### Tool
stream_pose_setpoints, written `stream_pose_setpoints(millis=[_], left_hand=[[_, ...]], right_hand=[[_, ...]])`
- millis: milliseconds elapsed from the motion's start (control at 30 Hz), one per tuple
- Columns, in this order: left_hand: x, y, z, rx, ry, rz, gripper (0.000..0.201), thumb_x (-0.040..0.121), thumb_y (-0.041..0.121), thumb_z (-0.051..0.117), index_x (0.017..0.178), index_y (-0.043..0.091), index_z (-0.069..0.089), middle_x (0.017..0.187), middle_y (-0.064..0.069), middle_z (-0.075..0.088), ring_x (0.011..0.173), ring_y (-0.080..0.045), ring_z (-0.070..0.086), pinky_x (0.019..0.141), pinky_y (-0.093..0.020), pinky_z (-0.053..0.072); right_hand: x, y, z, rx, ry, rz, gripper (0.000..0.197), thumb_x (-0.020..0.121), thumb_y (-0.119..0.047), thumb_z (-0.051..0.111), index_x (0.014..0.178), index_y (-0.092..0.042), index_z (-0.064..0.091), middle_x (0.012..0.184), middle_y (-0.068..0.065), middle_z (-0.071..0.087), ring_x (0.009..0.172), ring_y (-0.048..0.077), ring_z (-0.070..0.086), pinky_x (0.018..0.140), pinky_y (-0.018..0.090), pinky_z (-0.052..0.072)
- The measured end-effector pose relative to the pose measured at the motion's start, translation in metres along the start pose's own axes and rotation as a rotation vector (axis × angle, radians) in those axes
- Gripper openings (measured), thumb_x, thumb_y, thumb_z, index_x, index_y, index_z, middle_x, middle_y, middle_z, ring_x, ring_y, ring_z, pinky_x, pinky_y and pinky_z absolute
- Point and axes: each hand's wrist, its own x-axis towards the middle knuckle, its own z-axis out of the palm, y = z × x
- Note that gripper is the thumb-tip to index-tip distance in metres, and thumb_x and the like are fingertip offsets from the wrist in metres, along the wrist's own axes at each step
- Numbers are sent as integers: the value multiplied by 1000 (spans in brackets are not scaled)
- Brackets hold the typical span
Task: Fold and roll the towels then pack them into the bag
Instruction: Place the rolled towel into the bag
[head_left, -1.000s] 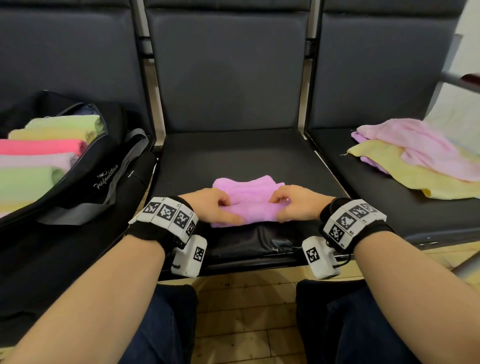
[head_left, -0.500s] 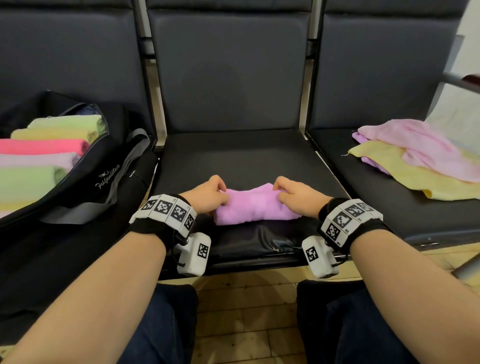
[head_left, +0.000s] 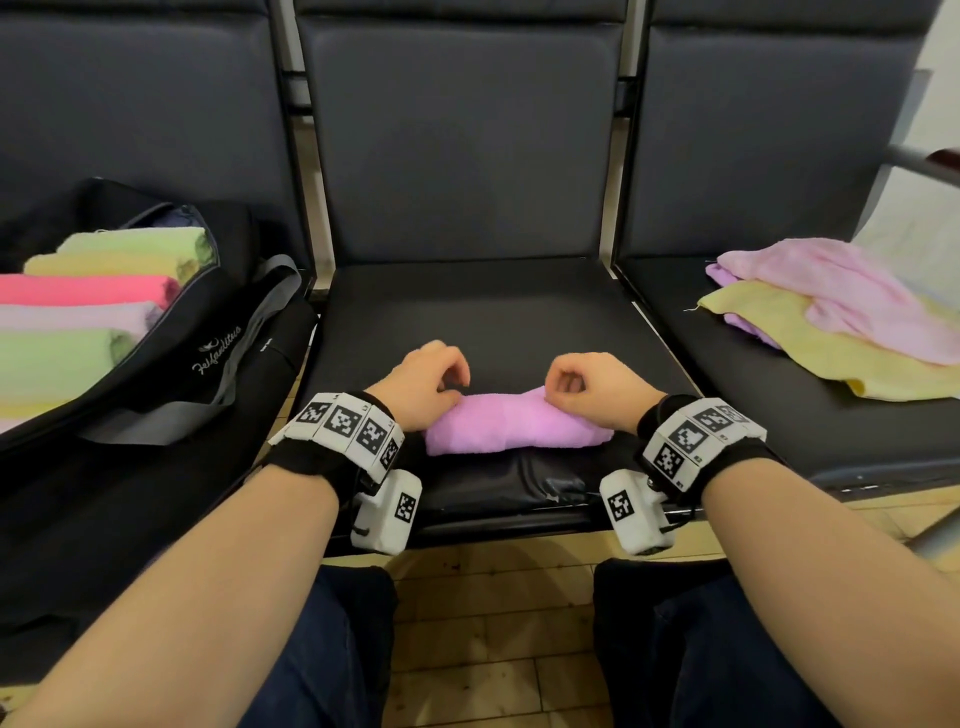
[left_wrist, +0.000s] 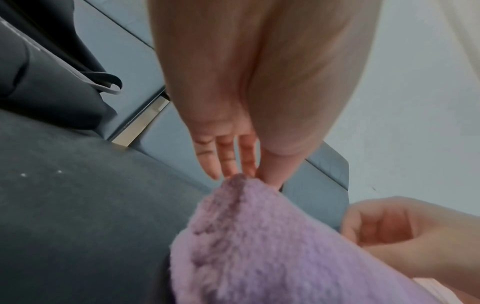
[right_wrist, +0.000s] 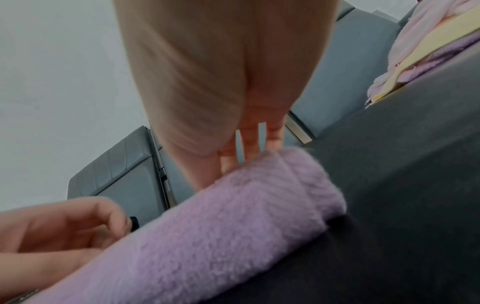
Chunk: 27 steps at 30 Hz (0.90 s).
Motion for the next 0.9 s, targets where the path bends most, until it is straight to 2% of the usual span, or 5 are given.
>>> stream_pose_setpoints(millis=[167, 300, 433, 633, 900], left_hand=[[-6, 2, 0, 45, -119, -34, 40, 76, 47, 74, 102, 21, 60, 93, 12, 56, 88, -10, 54, 81, -23, 43], [-5, -1, 1, 112, -169, -49, 42, 79, 27, 72, 116, 17, 55, 116, -1, 59, 102, -17, 55, 88, -27, 44], [-2, 4, -2, 14, -176, -154, 39, 89, 31, 60, 122, 15, 47, 115, -4, 58, 102, -19, 56, 88, -29, 45], [3, 6, 4, -139, -229, -270, 15, 95, 20, 42, 110, 18, 43, 92, -4, 50, 80, -20, 51, 57, -28, 44], [1, 0, 4, -35, -192, -35, 15, 96, 18, 48, 108, 20, 56, 110, -3, 57, 90, -16, 56, 84, -27, 45]], right_hand=[[-6, 0, -4, -38, -160, 133, 23, 81, -36, 71, 97, -20, 68, 96, -5, 63, 92, 14, 57, 81, 25, 43], [-9, 1, 0, -69, -259, 112, 44, 79, -15, 70, 120, -15, 53, 115, 2, 55, 99, 17, 51, 81, 24, 38], [-8, 2, -3, 101, -163, 140, 27, 85, -15, 58, 108, -20, 45, 103, 7, 58, 91, 24, 55, 77, 31, 44], [0, 2, 0, 211, -183, 234, 13, 86, -14, 52, 79, -22, 59, 95, 2, 57, 97, 22, 53, 85, 38, 45], [-6, 7, -3, 111, -193, 66, 24, 90, -19, 60, 113, -25, 61, 109, -6, 58, 106, 13, 54, 103, 33, 41]])
